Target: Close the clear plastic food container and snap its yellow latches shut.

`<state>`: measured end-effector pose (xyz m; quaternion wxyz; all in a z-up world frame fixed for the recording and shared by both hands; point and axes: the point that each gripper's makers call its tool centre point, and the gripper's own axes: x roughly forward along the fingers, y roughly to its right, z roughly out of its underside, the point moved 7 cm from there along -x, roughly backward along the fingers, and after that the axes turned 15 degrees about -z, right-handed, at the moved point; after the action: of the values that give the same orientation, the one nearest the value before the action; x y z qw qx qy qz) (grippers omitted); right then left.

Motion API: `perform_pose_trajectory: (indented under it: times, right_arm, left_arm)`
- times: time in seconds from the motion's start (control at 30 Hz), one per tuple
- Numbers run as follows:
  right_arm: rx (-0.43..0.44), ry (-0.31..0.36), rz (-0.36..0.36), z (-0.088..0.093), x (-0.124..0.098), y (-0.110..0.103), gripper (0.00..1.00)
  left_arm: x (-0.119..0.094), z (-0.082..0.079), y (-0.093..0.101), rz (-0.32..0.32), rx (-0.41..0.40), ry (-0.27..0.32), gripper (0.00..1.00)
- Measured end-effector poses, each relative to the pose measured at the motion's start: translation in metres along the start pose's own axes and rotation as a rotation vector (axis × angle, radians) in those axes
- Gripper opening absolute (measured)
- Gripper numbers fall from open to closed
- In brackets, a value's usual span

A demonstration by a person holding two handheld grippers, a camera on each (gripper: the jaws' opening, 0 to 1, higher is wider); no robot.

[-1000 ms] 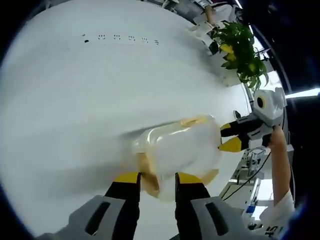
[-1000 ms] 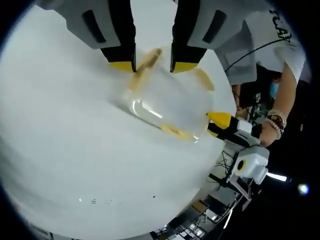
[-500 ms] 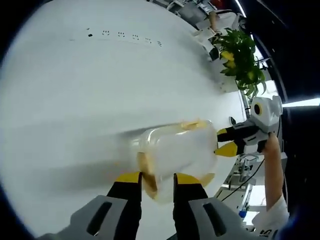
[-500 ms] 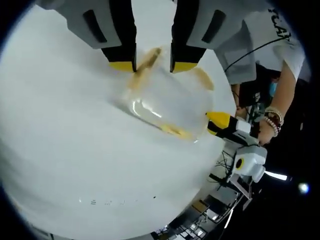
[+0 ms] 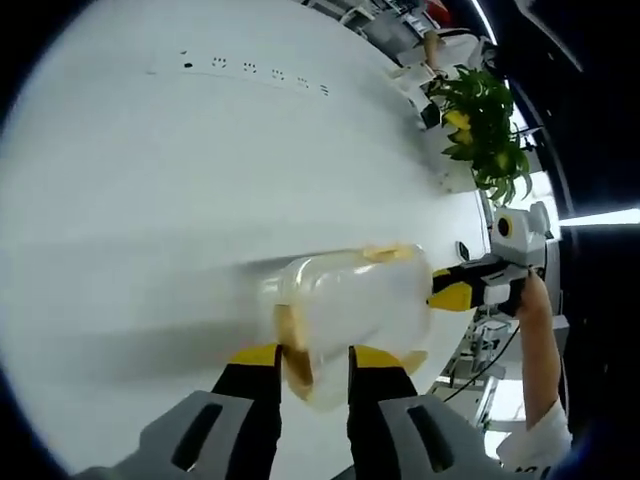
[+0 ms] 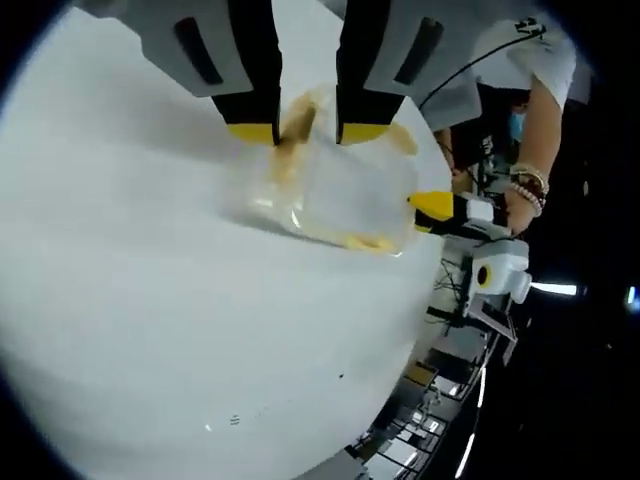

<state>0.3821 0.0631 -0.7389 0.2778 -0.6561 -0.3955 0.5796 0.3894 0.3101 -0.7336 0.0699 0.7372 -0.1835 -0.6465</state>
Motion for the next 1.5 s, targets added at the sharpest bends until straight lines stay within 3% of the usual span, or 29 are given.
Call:
perform_pose_trajectory:
  times: [0.13, 0.17, 0.23, 0.33, 0.5, 0.6, 0.67, 0.73, 0.77, 0.83, 0.93, 1.0, 1.1, 1.23, 1.3, 1.37, 1.5]
  right_arm:
    - [0.061, 0.042, -0.029, 0.004, 0.0, 0.002, 0.12]
    - [0.056, 0.056, -0.077, -0.001, 0.002, 0.001, 0.12]
    - [0.086, 0.066, -0.059, -0.001, -0.004, 0.004, 0.12]
    - [0.029, 0.056, -0.041, -0.006, -0.004, 0.001, 0.13]
    - [-0.014, 0.05, -0.032, 0.004, -0.002, -0.005, 0.17]
    - [-0.12, 0.022, 0.051, 0.001, -0.003, -0.011, 0.18]
    - [-0.258, 0.013, 0.127, -0.004, -0.007, -0.016, 0.16]
    - [-0.351, -0.027, 0.181, -0.007, -0.012, -0.023, 0.23]
    - [-0.369, -0.023, 0.203, -0.009, -0.014, -0.027, 0.31]
    - [-0.41, 0.012, 0.213, -0.016, -0.016, -0.035, 0.35]
    - [-0.447, 0.03, 0.145, -0.023, -0.008, -0.051, 0.24]
    - [-0.462, 0.032, 0.087, -0.026, 0.004, -0.061, 0.16]
    - [-0.443, 0.0, 0.006, -0.022, 0.024, -0.07, 0.12]
    - [-0.45, -0.06, 0.001, -0.02, 0.048, -0.07, 0.09]
    - [-0.46, -0.098, 0.001, -0.02, 0.056, -0.069, 0.08]
    - [-0.47, -0.119, 0.008, -0.021, 0.061, -0.067, 0.08]
    - [-0.488, -0.102, 0.025, -0.035, 0.061, -0.063, 0.06]
  left_arm:
    - [0.001, -0.001, 0.002, -0.005, 0.0, 0.003, 0.18]
    - [0.001, -0.001, 0.003, -0.012, 0.004, 0.004, 0.18]
    - [0.0, -0.001, 0.004, -0.02, 0.004, 0.001, 0.18]
    - [0.001, -0.001, 0.009, -0.042, 0.032, 0.003, 0.2]
    - [0.002, -0.001, 0.008, -0.033, 0.058, 0.016, 0.21]
    - [-0.001, -0.007, 0.007, -0.073, 0.251, 0.113, 0.26]
    - [-0.008, -0.015, 0.003, -0.157, 0.385, 0.212, 0.41]
    - [-0.018, -0.023, 0.0, -0.216, 0.491, 0.309, 0.52]
    - [-0.022, -0.027, 0.0, -0.226, 0.536, 0.357, 0.5]
    - [-0.03, -0.031, 0.005, -0.208, 0.549, 0.421, 0.46]
    - [-0.038, -0.033, 0.025, -0.084, 0.57, 0.52, 0.44]
    - [-0.039, -0.027, 0.038, -0.021, 0.626, 0.55, 0.35]
    - [-0.027, -0.014, 0.051, 0.022, 0.671, 0.501, 0.16]
    - [-0.007, -0.002, 0.064, 0.032, 0.746, 0.484, 0.12]
    - [0.0, 0.006, 0.073, 0.102, 0.743, 0.452, 0.07]
    - [0.001, 0.009, 0.08, 0.155, 0.713, 0.458, 0.07]
    - [0.004, 0.016, 0.084, 0.178, 0.731, 0.433, 0.07]
